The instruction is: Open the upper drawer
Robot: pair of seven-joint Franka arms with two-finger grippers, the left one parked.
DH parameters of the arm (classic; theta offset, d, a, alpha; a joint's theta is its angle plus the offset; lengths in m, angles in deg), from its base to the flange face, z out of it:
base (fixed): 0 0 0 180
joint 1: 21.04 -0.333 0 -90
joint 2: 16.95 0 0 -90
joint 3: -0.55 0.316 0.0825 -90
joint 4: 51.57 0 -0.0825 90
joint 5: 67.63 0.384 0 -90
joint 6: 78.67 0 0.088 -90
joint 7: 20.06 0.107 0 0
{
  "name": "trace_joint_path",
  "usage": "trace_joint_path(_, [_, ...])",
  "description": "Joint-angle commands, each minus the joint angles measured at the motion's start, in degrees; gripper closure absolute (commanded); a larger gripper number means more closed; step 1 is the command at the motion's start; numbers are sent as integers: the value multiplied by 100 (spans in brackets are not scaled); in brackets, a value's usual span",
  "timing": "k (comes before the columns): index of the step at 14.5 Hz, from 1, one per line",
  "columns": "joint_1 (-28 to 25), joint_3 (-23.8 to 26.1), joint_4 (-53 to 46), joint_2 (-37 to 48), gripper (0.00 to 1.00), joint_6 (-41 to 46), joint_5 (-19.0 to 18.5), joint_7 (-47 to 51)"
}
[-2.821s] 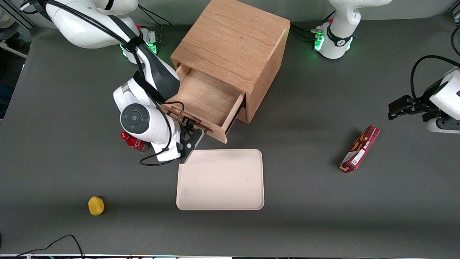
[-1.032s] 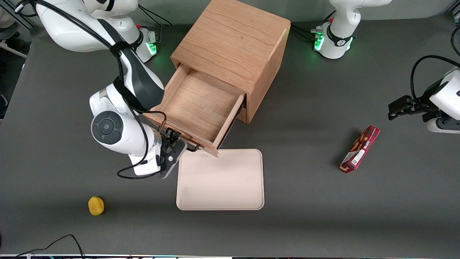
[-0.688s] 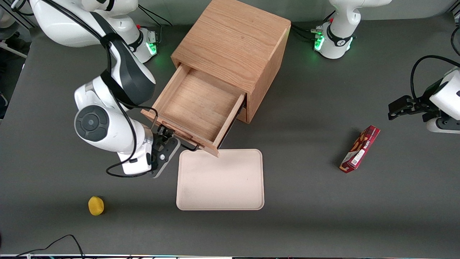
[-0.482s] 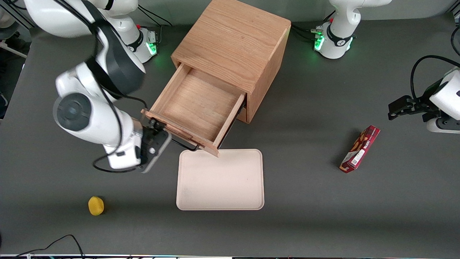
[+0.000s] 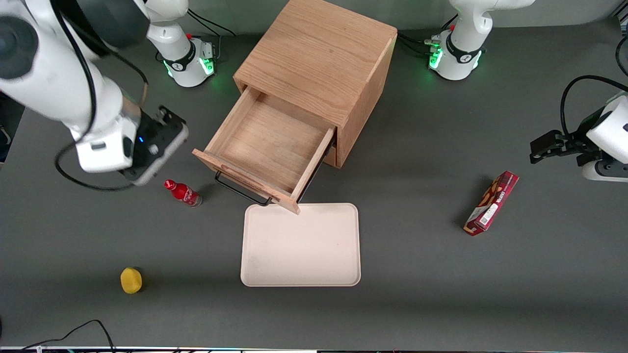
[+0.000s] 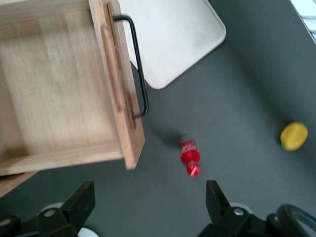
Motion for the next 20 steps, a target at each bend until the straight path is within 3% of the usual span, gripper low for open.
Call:
trace_joint_path(1, [403,10,1401,1246,0,-303,259,264])
trace_joint_path(4, [1167,10,2877,2635,0,-1041,1004,256])
trace_joint_path(7, [1651,-16,3005,2902,0,-911,1251,317])
trace_joint_path(12, [1968,-43,2900,3008,0,-841,1226,423])
trace_joint_path(14, [2021,-60,2908,2955,0,-570,1226,920])
trace_joint_path(16, [1864,-113,2847,2807,0,-533,1113,1607])
trace_joint_path(19, [435,-1577,2838,2762,0,-480,892,2030])
trace_joint_path(20, [82,-1842,2838,2710,0,-498,892,2144])
